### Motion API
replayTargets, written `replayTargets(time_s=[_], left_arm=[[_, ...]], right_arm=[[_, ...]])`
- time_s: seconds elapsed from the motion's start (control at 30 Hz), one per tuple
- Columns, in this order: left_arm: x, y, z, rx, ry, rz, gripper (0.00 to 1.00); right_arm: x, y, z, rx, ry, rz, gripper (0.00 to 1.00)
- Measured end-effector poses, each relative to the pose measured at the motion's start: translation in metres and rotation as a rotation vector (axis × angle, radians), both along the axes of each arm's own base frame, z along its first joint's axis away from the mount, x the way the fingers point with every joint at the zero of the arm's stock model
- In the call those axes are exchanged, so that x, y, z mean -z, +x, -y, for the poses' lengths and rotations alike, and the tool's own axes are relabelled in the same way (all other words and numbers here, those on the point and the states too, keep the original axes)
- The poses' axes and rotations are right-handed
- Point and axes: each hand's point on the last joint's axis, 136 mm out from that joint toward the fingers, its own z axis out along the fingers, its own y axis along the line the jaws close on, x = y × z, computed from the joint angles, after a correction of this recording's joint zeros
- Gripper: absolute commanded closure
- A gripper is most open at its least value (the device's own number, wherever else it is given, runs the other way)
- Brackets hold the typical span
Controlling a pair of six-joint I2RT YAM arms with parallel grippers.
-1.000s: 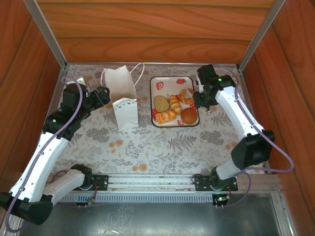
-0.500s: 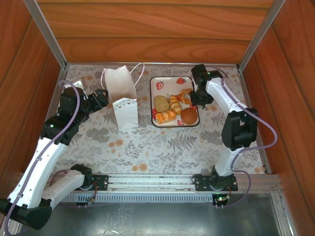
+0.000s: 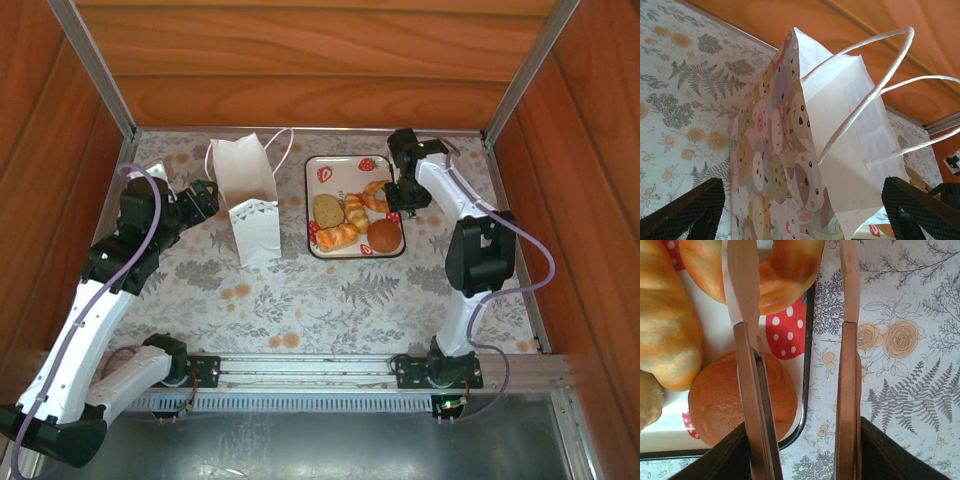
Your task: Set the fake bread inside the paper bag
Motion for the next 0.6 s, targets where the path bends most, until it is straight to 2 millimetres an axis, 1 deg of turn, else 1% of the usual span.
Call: replayTargets(time_s=[0.23, 0.6], left_arm=[[0.000, 0.001, -0.001, -0.004, 0.000, -0.001, 0.13], [0.000, 0.000, -0.001, -0.004, 0.000, -0.001, 0.14]], right_arm=[[0.001, 0.000, 0.002, 0.003, -0.001, -0.004, 0.51], [0.011, 0.000, 0.001, -0.004, -0.005, -0.032, 0.56]])
